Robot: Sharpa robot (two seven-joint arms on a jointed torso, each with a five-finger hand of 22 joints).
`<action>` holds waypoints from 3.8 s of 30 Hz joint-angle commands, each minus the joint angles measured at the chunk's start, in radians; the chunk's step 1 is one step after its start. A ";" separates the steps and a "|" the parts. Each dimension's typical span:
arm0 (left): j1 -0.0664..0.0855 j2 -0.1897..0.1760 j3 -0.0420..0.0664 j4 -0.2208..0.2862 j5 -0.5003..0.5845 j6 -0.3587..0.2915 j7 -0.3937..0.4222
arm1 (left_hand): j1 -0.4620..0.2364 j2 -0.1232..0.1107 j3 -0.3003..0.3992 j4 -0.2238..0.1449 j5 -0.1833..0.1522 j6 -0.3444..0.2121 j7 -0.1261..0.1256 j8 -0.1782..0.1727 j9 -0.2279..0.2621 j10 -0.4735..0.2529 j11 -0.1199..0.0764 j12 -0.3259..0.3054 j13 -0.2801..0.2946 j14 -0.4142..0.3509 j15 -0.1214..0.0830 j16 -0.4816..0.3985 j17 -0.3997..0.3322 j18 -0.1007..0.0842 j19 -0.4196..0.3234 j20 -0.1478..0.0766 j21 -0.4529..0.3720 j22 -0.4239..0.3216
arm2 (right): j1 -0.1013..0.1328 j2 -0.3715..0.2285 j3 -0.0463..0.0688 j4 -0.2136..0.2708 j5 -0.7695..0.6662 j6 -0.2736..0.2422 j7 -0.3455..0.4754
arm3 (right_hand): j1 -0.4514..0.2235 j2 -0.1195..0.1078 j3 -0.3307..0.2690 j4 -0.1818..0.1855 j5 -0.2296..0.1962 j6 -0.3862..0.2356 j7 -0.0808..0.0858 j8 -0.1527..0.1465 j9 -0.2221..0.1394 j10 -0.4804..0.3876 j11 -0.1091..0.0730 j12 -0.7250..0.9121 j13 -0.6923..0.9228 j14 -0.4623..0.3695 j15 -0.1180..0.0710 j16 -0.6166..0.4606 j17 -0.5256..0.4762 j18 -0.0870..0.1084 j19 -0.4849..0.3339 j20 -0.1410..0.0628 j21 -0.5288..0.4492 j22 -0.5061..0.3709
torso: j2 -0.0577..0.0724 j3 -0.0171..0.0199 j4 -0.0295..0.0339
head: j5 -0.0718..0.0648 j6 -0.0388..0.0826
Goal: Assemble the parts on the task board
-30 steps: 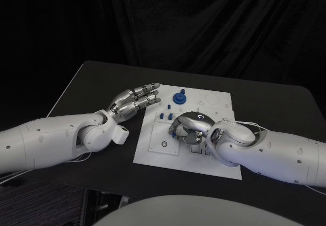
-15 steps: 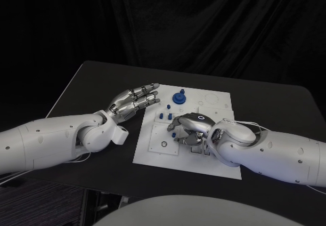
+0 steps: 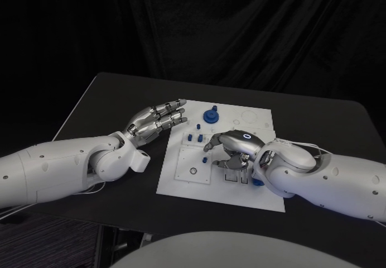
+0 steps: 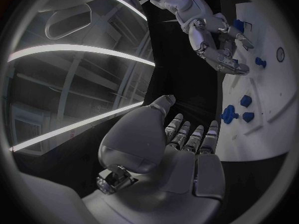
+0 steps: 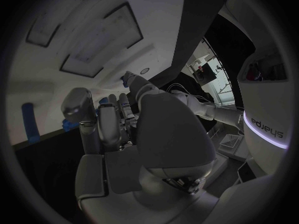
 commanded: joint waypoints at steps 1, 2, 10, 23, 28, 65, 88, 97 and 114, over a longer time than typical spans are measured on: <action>-0.002 -0.002 0.001 0.004 0.002 0.006 0.072 | -0.010 0.001 0.006 0.001 0.000 0.005 0.004 0.005 0.001 0.000 -0.005 0.004 0.001 0.005 0.000 0.005 0.001 -0.010 0.006 0.002 0.006 -0.002 | 0.056 -0.031 0.002 0.031 -0.009 0.000 -0.035 | -0.012 0.015 -0.009 0.020 0.016 0.030 0.000 0.016 -0.004 0.002 -0.003 0.018 -0.001 0.001 0.001 0.012 0.006 0.007 0.008 0.003 0.015 0.116 | -0.001 0.0000 0.0003 | -0.008 0.000; -0.002 -0.002 0.001 0.004 0.002 0.005 0.072 | -0.010 0.001 0.006 0.001 0.000 0.005 0.004 0.005 0.001 0.000 -0.005 0.004 0.001 0.005 0.000 0.005 0.001 -0.010 0.006 0.002 0.006 -0.002 | 0.072 -0.043 0.001 0.040 -0.014 0.017 -0.048 | -0.017 0.020 -0.009 0.026 0.024 0.042 0.001 0.019 -0.007 0.004 -0.004 0.021 -0.005 0.003 0.001 0.013 0.007 0.007 0.010 0.003 0.019 0.117 | -0.001 -0.0001 0.0004 | -0.012 0.000; -0.002 -0.004 0.001 0.007 0.002 -0.001 0.070 | -0.012 0.000 0.007 0.001 -0.001 0.003 0.000 0.005 0.001 0.000 -0.002 0.005 0.001 0.005 -0.001 0.005 0.001 -0.011 0.006 0.001 0.005 -0.002 | 0.157 -0.121 -0.009 0.079 -0.064 0.128 -0.142 | -0.039 0.017 -0.018 0.044 0.022 0.016 -0.001 -0.010 -0.049 -0.038 -0.001 -0.015 -0.057 0.001 0.001 0.012 -0.003 0.006 0.012 0.003 0.021 0.117 | -0.001 -0.0010 0.0011 | -0.034 0.000; -0.002 0.005 0.001 0.001 0.002 0.005 0.067 | -0.012 0.001 0.010 0.002 0.001 0.005 -0.002 0.005 0.001 -0.001 -0.002 0.005 0.001 0.004 -0.002 0.005 0.001 -0.012 0.007 0.001 0.006 -0.002 | 0.161 -0.168 -0.016 0.032 -0.107 0.128 -0.182 | -0.076 0.025 -0.044 0.084 0.005 0.024 -0.012 -0.006 -0.092 0.028 -0.002 -0.002 -0.102 0.013 0.003 0.024 0.008 0.002 0.025 0.005 0.042 0.123 | 0.002 0.0002 -0.0033 | -0.045 0.000; -0.002 0.007 0.001 0.001 0.002 0.007 0.065 | -0.013 0.003 0.012 0.003 0.003 0.008 -0.001 0.005 0.001 -0.001 -0.003 0.005 0.001 0.005 -0.002 0.005 0.001 -0.012 0.008 0.002 0.006 0.000 | 0.143 -0.171 -0.017 0.028 -0.112 0.127 -0.194 | -0.094 0.024 -0.056 0.099 -0.001 0.030 -0.013 -0.005 -0.107 0.061 -0.010 0.001 -0.120 0.029 -0.004 0.037 0.027 -0.005 0.046 -0.001 0.079 0.133 | 0.002 0.0008 0.0014 | -0.049 0.000; -0.002 0.004 0.001 0.003 0.002 0.009 0.057 | -0.011 0.012 0.025 0.004 0.010 0.012 0.001 0.006 0.002 -0.002 -0.005 0.007 0.001 0.005 0.000 0.006 0.001 -0.013 0.009 0.002 0.006 -0.001 | 0.080 -0.134 -0.017 -0.036 -0.081 0.075 -0.097 | -0.017 0.024 0.009 0.074 0.020 0.128 0.005 0.022 -0.138 0.281 -0.049 -0.056 -0.179 0.047 -0.040 0.038 0.033 -0.014 0.073 -0.034 0.120 0.146 | 0.000 0.0006 -0.0021 | -0.048 0.000; -0.006 0.008 0.001 -0.005 0.002 0.022 0.047 | -0.008 0.016 0.037 0.002 0.012 0.019 0.005 0.007 0.002 -0.001 -0.001 0.010 0.001 0.005 0.002 0.006 0.001 -0.014 0.010 0.002 0.007 -0.002 | 0.054 -0.102 -0.017 -0.066 -0.081 0.055 -0.084 | 0.006 0.018 0.064 0.068 0.004 0.161 0.003 0.028 -0.133 0.353 -0.061 -0.086 -0.177 0.048 -0.051 0.035 0.031 -0.015 0.074 -0.044 0.122 0.147 | -0.001 -0.0005 -0.0015 | -0.043 0.000; -0.010 0.009 0.001 -0.005 0.002 0.027 0.045 | -0.007 0.017 0.039 0.002 0.012 0.020 0.007 0.007 0.002 -0.002 0.000 0.010 0.001 0.005 0.002 0.006 0.001 -0.014 0.011 0.002 0.007 -0.002 | 0.054 -0.109 -0.016 -0.059 -0.081 0.050 -0.102 | 0.054 0.025 0.125 0.025 -0.030 0.234 -0.012 0.062 -0.095 0.432 -0.079 -0.108 -0.173 0.046 -0.067 0.027 0.023 -0.014 0.073 -0.060 0.120 0.147 | -0.001 0.0011 -0.0020 | -0.041 0.000; -0.012 0.009 0.001 -0.006 0.002 0.028 0.041 | -0.007 0.018 0.045 0.002 0.012 0.022 0.008 0.008 0.003 -0.002 0.001 0.011 0.001 0.006 0.003 0.007 0.001 -0.015 0.013 0.002 0.007 0.000 | 0.090 -0.129 -0.015 -0.020 -0.081 0.019 -0.099 | 0.048 0.021 0.148 0.012 -0.051 0.264 -0.020 0.080 -0.063 0.467 -0.089 -0.118 -0.165 0.043 -0.075 0.020 0.014 -0.013 0.070 -0.068 0.114 0.145 | -0.001 -0.0005 -0.0030 | -0.037 0.000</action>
